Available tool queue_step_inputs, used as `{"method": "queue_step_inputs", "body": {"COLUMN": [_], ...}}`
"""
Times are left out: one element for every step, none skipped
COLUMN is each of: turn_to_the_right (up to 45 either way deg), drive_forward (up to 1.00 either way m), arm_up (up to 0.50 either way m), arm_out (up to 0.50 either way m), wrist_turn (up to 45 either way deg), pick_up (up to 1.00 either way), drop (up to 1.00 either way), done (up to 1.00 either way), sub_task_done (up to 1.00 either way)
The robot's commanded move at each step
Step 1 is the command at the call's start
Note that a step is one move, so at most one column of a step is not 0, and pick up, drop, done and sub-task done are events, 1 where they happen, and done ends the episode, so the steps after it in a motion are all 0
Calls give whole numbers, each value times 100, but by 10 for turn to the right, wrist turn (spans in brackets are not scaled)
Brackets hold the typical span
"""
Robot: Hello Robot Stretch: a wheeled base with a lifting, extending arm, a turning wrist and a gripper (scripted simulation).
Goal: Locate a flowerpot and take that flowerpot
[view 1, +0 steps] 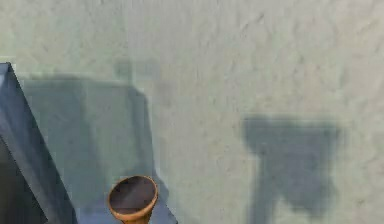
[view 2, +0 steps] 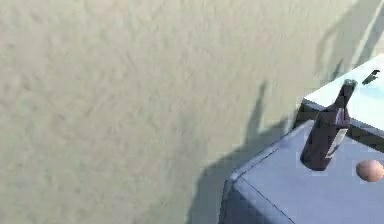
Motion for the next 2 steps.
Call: {"method": "queue_step_inputs", "body": {"turn_to_the_right": [-450, -450], "drive_forward": [0, 0], "arm_up": [0, 0], "arm_out": [0, 0], "wrist_turn": [0, 0], "pick_up": [0, 0], "drop": [0, 0], "done": [0, 0], "sub_task_done": [0, 0]}}
